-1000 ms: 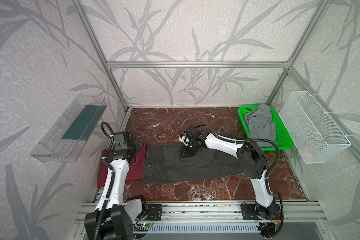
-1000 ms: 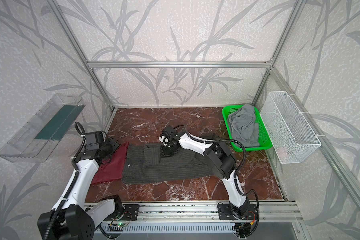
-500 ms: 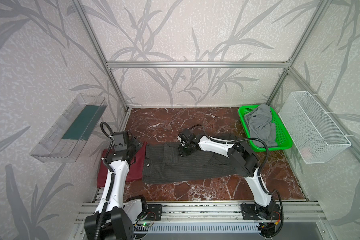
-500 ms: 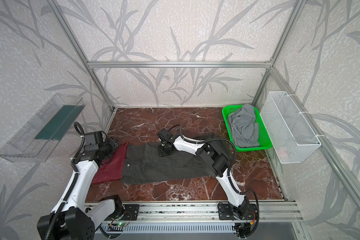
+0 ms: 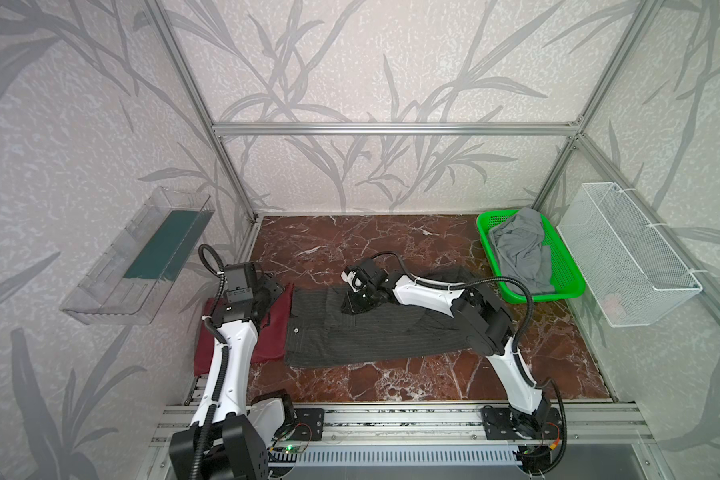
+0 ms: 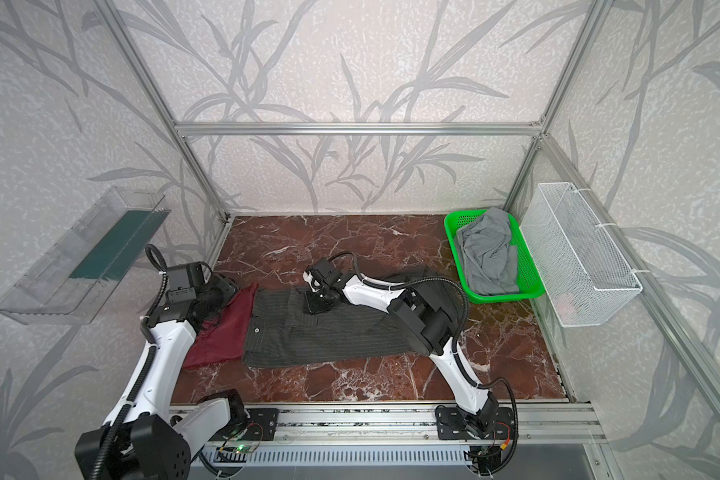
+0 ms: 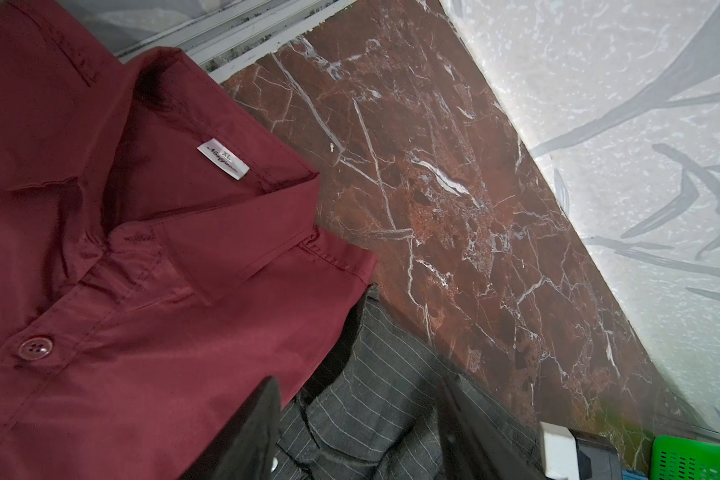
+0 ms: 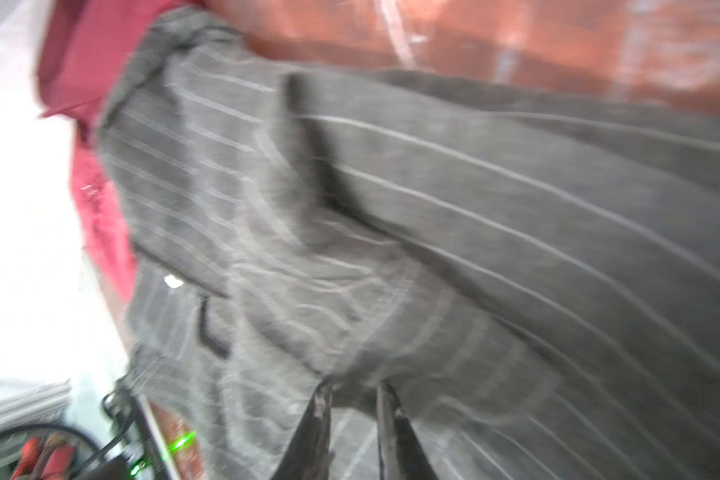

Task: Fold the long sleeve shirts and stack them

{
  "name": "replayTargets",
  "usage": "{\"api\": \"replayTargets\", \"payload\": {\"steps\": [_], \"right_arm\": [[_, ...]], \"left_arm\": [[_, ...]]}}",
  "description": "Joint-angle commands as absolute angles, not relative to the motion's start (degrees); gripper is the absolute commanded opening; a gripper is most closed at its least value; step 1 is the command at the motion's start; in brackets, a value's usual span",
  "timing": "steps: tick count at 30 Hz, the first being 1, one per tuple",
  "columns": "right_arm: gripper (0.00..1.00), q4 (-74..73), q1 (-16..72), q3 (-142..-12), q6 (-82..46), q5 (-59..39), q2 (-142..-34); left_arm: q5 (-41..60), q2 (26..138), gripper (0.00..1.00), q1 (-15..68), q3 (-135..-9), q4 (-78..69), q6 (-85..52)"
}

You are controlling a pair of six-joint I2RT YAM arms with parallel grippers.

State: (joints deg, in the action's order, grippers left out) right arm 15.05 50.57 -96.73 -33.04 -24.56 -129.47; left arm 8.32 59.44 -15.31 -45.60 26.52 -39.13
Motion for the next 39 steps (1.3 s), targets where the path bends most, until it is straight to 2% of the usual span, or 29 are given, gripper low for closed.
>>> {"api": "replayTargets", "payload": {"steps": [1,3,5,8,11,18,31,39], "right_arm": [[0.34,15.0,50.4,-96.3,-31.8,-23.4,-128.0],[0.47,18.2,50.0,-95.5,-30.4,-17.4,-126.3],[0.55,20.4,49.3,-95.4,-30.5,-15.1,-126.1],[0.61,20.4,48.4,-95.5,-31.4,-17.1,-127.3],[0.63,18.3,48.3,-94.8,-31.4,-17.1,-127.5],[0.60,12.3,47.8,-94.1,-33.6,-21.5,-129.9],[0.41,0.2,47.7,-90.6,-34.4,-28.0,-129.8],[0.40,-4.3,50.8,-94.7,-34.9,-36.4,-130.9]], "left_arm": [[8.7,59.5,0.61,-15.8,-45.6,26.4,-39.1],[8.8,59.4,0.61,-15.8,-45.5,26.3,-39.1],[9.0,59.4,0.61,-15.8,-45.4,26.1,-39.2],[9.4,59.6,0.61,-15.9,-45.4,25.7,-39.5],[9.5,59.7,0.61,-16.1,-45.4,25.8,-39.6],[9.8,59.8,0.61,-16.3,-45.1,25.5,-39.6],[10.7,59.8,0.61,-16.8,-44.4,24.7,-40.3],[11.1,59.9,0.61,-17.2,-44.2,24.3,-40.6]]}}
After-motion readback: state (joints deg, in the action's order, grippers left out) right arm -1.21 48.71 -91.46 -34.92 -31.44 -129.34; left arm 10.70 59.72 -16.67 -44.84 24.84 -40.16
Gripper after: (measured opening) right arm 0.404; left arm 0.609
